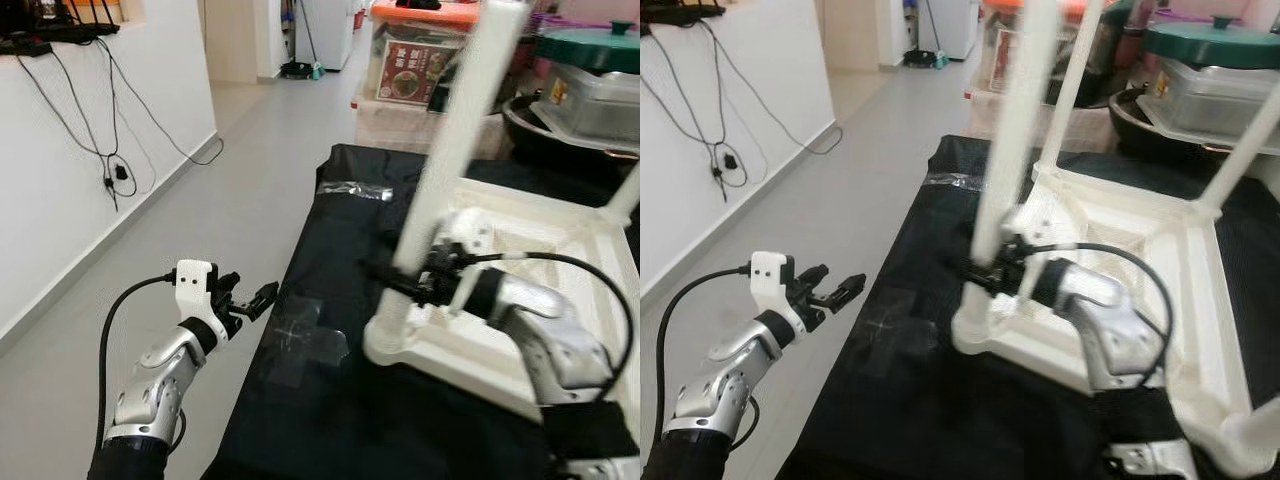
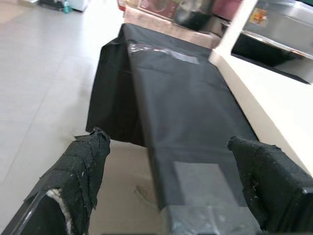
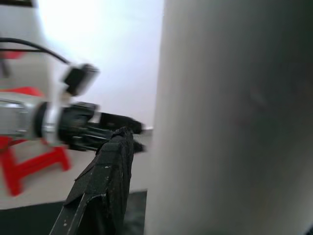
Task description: Building children table
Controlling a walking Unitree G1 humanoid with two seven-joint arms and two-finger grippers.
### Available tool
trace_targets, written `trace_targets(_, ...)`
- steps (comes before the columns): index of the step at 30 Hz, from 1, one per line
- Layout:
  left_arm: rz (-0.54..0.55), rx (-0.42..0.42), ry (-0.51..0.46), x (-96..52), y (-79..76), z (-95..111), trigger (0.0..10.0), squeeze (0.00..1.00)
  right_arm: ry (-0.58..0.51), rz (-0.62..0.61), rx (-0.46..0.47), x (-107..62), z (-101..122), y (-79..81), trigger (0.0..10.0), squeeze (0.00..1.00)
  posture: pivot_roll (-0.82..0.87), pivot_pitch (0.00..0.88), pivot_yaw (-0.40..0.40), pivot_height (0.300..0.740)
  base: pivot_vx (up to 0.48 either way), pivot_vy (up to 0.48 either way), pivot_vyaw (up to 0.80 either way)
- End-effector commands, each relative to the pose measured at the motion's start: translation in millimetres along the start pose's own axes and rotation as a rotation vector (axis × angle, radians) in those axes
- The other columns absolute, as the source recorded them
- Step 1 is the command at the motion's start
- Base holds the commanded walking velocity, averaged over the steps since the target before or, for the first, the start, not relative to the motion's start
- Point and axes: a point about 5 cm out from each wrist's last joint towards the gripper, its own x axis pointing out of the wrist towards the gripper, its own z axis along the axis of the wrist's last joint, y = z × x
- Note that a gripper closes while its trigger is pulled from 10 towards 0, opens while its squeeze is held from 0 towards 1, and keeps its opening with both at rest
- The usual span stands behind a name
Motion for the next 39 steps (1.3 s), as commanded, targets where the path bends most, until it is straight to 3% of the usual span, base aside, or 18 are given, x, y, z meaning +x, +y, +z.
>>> trace_targets(1, 0.008, -0.003, 0.013, -0.5, 1.3, -4.1, 10.0, 0.00, -0.013, 0.106, 0.008, 9.7, 1.0, 11.9, 2.9, 0.00, -0.04, 0.000, -0.083, 0.740, 0.000, 0.000, 0.00)
trace_targets(2, 0.008, -0.003, 0.013, -0.5, 1.3, -4.1, 10.0, 0.00, -0.013, 0.106, 0.008, 9.7, 1.0, 11.9, 2.9, 0.00, -0.04, 0.000, -0.083, 0.740, 0.000, 0.000, 0.00)
trace_targets(3, 0.008, -0.005, 0.012, -0.7, 1.4, -4.0, 10.0, 0.00, -0.022, 0.120, 0.022, 9.0, -0.5, 13.9, 0.0, 0.00, -0.04, 0.000, -0.083, 0.740, 0.000, 0.000, 0.00)
trace_targets(8, 0.008, -0.011, 0.008, -1.8, 1.2, -3.6, 10.0, 0.00, 0.120, -0.299, 0.048, 2.0, -33.3, -9.7, 0.0, 0.00, -0.05, 0.000, -0.079, 0.740, 0.000, 0.000, 0.00)
trace_targets(9, 0.007, -0.012, 0.007, -2.3, 1.3, -3.3, 10.0, 0.00, 0.193, -0.611, 0.104, -11.4, -50.7, -28.7, 0.0, 0.00, -0.06, 0.000, -0.073, 0.740, 0.000, 0.000, 0.00)
trace_targets(10, 0.007, -0.012, 0.007, -2.3, 1.3, -3.3, 10.0, 0.00, 0.193, -0.611, 0.104, -11.4, -50.7, -28.7, 0.0, 0.00, -0.06, 0.000, -0.073, 0.740, 0.000, 0.000, 0.00)
trace_targets(11, 0.005, -0.012, 0.008, -2.6, 1.4, -3.2, 10.0, 0.00, 0.276, -0.964, 0.177, -39.4, -71.3, -42.4, 0.0, 0.00, -0.06, 0.000, -0.071, 0.740, 0.000, 0.000, 0.00)
trace_targets(15, 0.004, -0.012, 0.008, -3.2, 1.6, -2.8, 10.0, 0.00, 0.356, -1.249, 0.245, -68.4, -88.5, -43.9, 0.0, 0.00, -0.06, 0.000, -0.067, 0.740, 0.000, 0.000, 0.00)
trace_targets(18, 0.004, -0.012, 0.008, -3.2, 1.6, -2.8, 10.0, 0.00, 0.356, -1.249, 0.245, -68.4, -88.5, -43.9, 0.0, 0.00, -0.06, 0.000, -0.067, 0.740, 0.000, 0.000, 0.00)
trace_targets(19, 0.003, -0.011, 0.009, -4.3, 2.2, -2.3, 10.0, 0.00, 0.429, -1.475, 0.305, -93.5, -101.3, -31.0, 0.0, 0.00, -0.07, 0.000, -0.063, 0.740, 0.000, 0.000, 0.00)
trace_targets(23, 0.006, -0.010, 0.009, -6.4, 3.5, -1.6, 10.0, 0.00, 0.460, -1.668, 0.298, -111.2, -95.4, -3.7, 0.0, 0.00, -0.08, 0.000, -0.058, 0.740, 0.000, 0.000, 0.00)
trace_targets(24, 0.008, -0.010, 0.009, -6.9, 3.9, -1.3, 10.0, 0.00, 0.453, -1.711, 0.276, -113.0, -89.5, 2.8, 0.7, 0.00, -0.08, 0.000, -0.059, 0.740, 0.000, 0.000, 0.00)
trace_targets(25, 0.009, -0.009, 0.009, -7.2, 4.1, -1.1, 10.0, 0.00, 0.443, -1.719, 0.255, -112.6, -85.5, 4.5, 4.2, 0.00, -0.08, 0.000, -0.057, 0.740, 0.000, 0.000, 0.00)
trace_targets(28, 0.010, -0.008, 0.010, -7.4, 4.1, -0.9, 10.0, 0.00, 0.437, -1.719, 0.242, -112.8, -83.6, 4.5, 4.5, 0.00, -0.08, 0.000, -0.057, 0.740, 0.000, 0.000, 0.00)
trace_targets(29, 0.009, -0.008, 0.010, -7.5, 4.1, -0.9, 10.0, 0.00, 0.437, -1.718, 0.253, -111.0, -84.8, 3.6, 10.0, 0.00, -0.08, 0.000, -0.057, 0.740, 0.000, 0.000, 0.00)
trace_targets(36, 0.006, -0.012, 0.008, -7.3, 3.8, -0.7, 10.0, 0.00, 0.272, -1.414, 0.392, -71.1, -79.6, -2.1, 10.0, 0.00, -0.09, 0.000, -0.056, 0.740, 0.000, 0.000, 0.00)
trace_targets(37, 0.006, -0.015, 0.007, -7.1, 3.2, -1.1, 10.0, 0.00, 0.086, -1.245, 0.348, -61.1, -55.6, -17.3, 10.0, 1.00, -0.08, 0.000, -0.058, 0.740, 0.000, 0.000, 0.00)
trace_targets(39, 0.005, -0.015, 0.008, -6.9, 2.4, -1.5, 10.0, 0.00, 0.063, -1.267, 0.301, -69.7, -44.6, -28.8, 10.0, 1.00, -0.08, 0.000, -0.065, 0.740, 0.000, 0.000, 0.00)
